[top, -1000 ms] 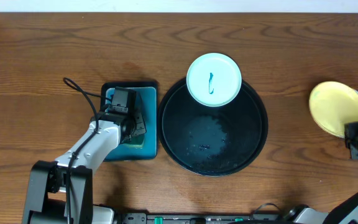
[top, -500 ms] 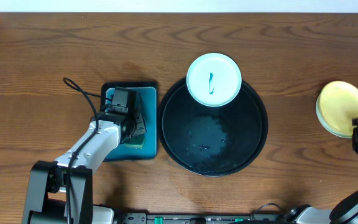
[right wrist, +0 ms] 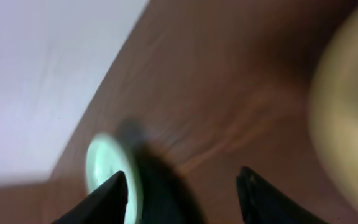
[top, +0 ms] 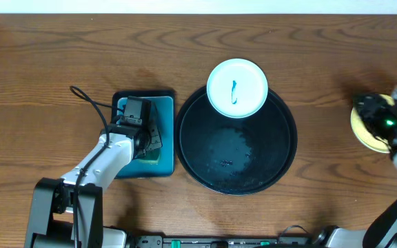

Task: Clean dirty plates on tray and stack at the side
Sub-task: 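Release the yellow plate and move the right gripper to the pale blue plate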

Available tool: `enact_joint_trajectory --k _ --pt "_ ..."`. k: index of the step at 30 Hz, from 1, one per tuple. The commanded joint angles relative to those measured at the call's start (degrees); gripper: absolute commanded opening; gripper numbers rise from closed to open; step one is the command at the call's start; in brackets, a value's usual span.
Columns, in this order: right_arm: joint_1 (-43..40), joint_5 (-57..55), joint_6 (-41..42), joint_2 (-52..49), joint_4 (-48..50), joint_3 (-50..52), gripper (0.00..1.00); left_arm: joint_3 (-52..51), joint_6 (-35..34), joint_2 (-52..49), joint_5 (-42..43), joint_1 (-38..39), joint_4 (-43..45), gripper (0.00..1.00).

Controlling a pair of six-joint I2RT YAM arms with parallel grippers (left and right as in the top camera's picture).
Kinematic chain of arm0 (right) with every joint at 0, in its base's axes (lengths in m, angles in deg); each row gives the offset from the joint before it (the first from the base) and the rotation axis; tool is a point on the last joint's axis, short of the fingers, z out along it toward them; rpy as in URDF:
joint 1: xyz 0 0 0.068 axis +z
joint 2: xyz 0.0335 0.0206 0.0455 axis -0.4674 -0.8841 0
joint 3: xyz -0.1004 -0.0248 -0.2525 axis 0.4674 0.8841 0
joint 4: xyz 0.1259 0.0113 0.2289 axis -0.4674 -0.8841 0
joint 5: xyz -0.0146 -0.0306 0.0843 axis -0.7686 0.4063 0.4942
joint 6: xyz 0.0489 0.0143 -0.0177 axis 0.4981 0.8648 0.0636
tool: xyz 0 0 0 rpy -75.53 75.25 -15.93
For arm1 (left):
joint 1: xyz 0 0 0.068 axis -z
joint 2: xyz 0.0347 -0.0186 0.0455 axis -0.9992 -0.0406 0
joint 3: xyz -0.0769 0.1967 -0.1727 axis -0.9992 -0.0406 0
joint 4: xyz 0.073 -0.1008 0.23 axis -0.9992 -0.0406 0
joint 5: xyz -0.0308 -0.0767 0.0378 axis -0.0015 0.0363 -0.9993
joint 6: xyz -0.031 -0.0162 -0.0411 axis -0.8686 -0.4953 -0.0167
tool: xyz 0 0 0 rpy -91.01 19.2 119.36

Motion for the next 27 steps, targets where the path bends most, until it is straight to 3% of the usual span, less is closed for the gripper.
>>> enact_joint_trajectory --k 1,7,14,20,27 --pt "6.56 5.42 -8.52 0.0 -0.5 -2.03 0.53 -0.87 0.72 -2.51 0.55 -0.11 -1.07 0.07" --pt "16.92 -3.56 -16.57 0.0 -12.39 -11.08 0.55 -0.87 0.72 -2.51 0.52 -0.11 -1.25 0.08" --pt "29.09 -27.56 -27.08 0.0 -28.94 -24.76 0.66 -0.87 0.72 -2.51 0.52 -0.11 -1.18 0.08" --pt "36.39 -36.46 -26.62 -0.98 -25.03 -25.57 0.66 -0.87 0.72 -2.51 0.55 -0.11 -1.2 0.08" --pt "41.07 -42.64 -19.12 -8.55 -21.14 -25.57 0.63 -0.87 0.72 -2.51 0.52 -0.11 -1.2 0.08"
